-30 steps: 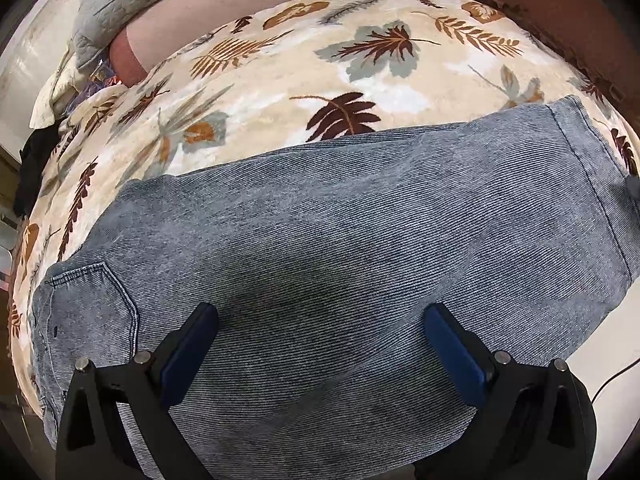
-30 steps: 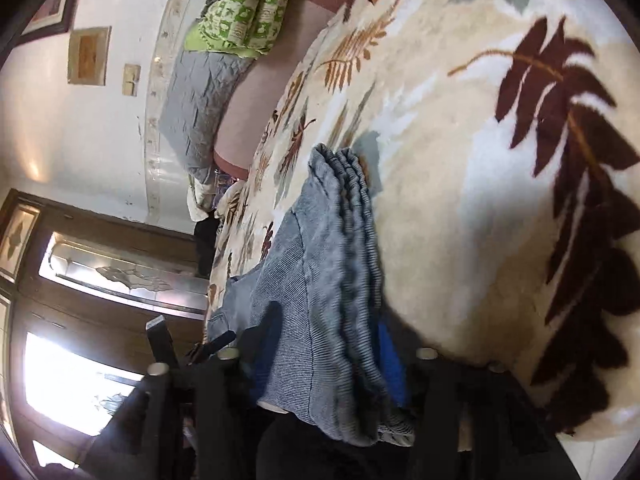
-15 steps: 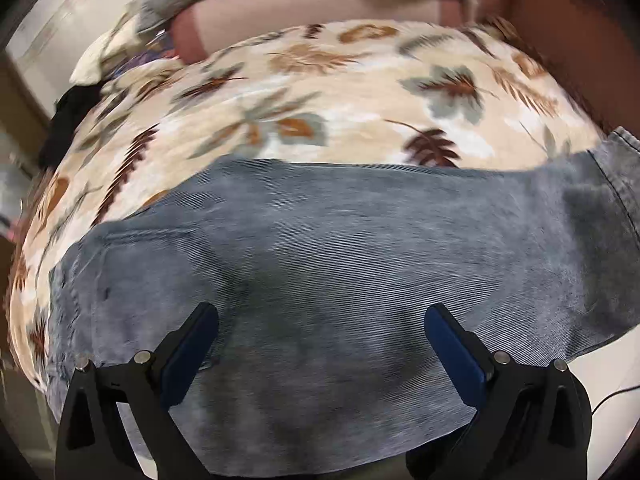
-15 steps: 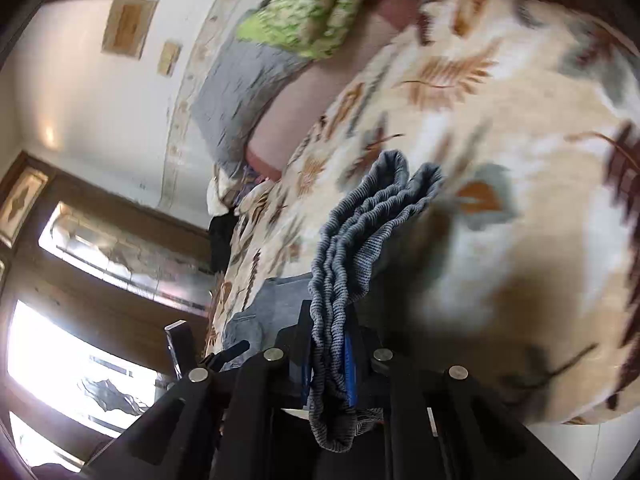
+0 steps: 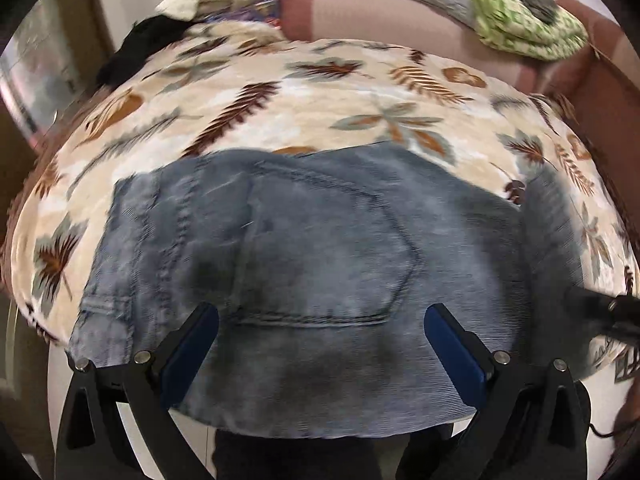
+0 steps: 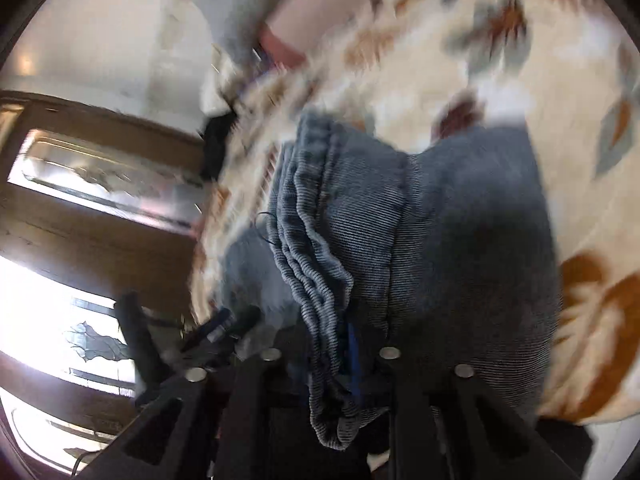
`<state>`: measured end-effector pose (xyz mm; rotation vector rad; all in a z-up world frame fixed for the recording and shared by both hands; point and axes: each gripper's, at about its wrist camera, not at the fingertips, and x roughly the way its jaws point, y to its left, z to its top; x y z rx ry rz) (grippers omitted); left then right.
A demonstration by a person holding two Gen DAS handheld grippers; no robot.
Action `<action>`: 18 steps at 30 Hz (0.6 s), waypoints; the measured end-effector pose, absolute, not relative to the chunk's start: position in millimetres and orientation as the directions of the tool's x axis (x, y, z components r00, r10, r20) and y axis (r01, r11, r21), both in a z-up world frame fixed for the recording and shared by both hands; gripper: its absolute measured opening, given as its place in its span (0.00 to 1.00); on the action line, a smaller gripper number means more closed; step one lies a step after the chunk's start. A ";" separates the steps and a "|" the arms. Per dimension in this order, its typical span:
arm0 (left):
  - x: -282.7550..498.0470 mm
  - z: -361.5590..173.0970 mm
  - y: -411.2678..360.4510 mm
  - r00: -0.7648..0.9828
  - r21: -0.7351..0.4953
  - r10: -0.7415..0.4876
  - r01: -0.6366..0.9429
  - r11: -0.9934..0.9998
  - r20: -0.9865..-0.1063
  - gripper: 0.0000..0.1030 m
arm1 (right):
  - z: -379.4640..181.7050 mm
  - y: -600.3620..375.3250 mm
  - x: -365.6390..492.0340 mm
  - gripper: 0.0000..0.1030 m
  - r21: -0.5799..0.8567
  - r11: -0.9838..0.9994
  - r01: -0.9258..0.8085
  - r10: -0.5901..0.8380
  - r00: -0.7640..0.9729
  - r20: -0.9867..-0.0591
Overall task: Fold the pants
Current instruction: 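Lower the folded leg with the right tool and open it on the jeans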
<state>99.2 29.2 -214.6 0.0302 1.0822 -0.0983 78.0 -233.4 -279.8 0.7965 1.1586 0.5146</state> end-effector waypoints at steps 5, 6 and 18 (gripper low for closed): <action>94.9 -207.1 38.5 0.492 -0.022 -0.057 0.077 0.997 -0.869 1.00 | -269.3 -241.6 63.0 0.46 0.827 0.562 -0.019 0.762 0.401 -0.509; 93.8 -204.7 34.5 0.497 -0.028 -0.068 0.088 0.996 -0.865 1.00 | -264.5 -251.4 56.8 0.47 0.816 0.578 -0.024 0.740 0.436 -0.512; 78.6 -241.9 -65.9 0.481 0.185 0.003 0.332 0.925 -0.877 1.00 | -318.6 -299.1 49.9 0.48 0.766 0.610 0.203 0.656 0.413 -0.631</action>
